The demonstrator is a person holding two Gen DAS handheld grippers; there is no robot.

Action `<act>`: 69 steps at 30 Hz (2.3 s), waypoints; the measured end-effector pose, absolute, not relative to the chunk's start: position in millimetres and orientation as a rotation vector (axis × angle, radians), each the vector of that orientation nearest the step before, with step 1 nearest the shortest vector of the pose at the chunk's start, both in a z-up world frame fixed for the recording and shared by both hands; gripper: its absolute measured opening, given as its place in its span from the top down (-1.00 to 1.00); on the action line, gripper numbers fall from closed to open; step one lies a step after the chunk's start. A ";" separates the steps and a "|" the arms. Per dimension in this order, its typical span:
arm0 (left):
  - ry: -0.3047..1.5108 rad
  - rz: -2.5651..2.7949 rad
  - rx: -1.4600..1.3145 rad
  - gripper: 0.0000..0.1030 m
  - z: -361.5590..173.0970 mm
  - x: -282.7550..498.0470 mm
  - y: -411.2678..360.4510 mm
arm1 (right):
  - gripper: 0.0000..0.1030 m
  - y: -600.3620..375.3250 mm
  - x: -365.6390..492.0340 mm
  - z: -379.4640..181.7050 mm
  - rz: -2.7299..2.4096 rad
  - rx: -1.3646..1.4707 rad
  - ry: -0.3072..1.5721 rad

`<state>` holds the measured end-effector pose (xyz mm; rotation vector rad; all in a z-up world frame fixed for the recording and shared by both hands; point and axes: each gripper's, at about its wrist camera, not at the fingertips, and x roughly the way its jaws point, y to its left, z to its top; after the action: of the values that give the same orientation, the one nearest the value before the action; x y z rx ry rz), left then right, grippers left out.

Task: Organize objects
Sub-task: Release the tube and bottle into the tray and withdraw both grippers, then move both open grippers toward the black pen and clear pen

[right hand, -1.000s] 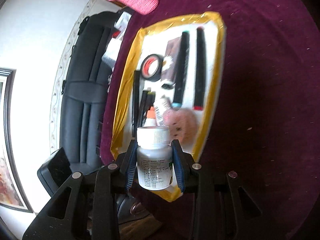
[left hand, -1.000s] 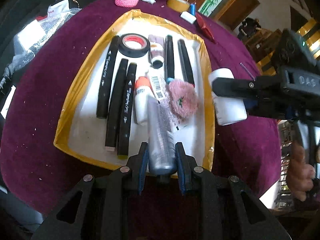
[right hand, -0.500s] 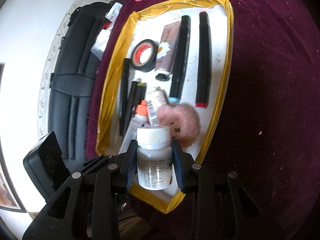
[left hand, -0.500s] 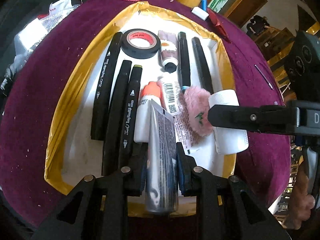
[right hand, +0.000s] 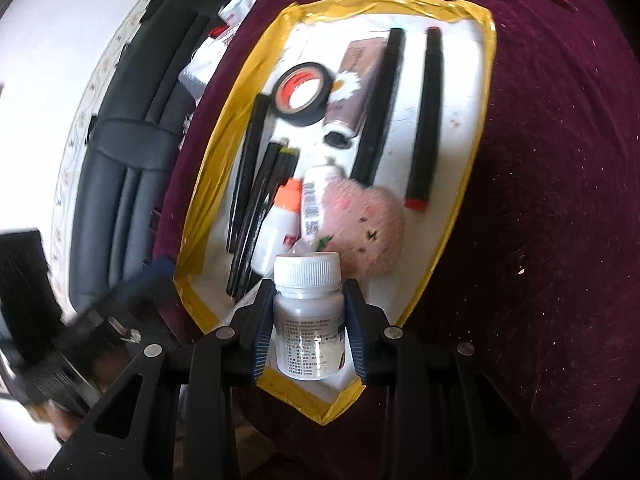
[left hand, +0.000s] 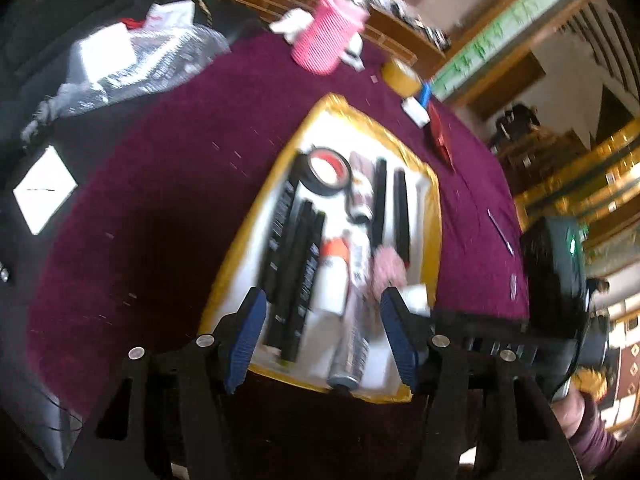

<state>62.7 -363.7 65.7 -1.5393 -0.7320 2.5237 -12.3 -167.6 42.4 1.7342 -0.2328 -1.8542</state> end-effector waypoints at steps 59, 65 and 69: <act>-0.234 2.913 -1.063 -0.98 155.9 68.0 -291.0 | -0.11 -112.0 -16.0 86.6 -2.138 1.556 -0.405; -0.099 2.939 -1.229 -0.98 139.3 56.0 -280.1 | -0.10 -86.6 -4.2 83.6 -2.216 1.570 -0.345; -0.018 2.952 -1.255 -0.98 135.9 58.6 -265.0 | -0.10 -67.0 -2.5 82.4 -2.238 1.590 -0.365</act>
<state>58.6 -265.0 135.9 -1.2547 -0.0179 2.9518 -2.5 -67.0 82.4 1.5899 -0.3648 -2.2383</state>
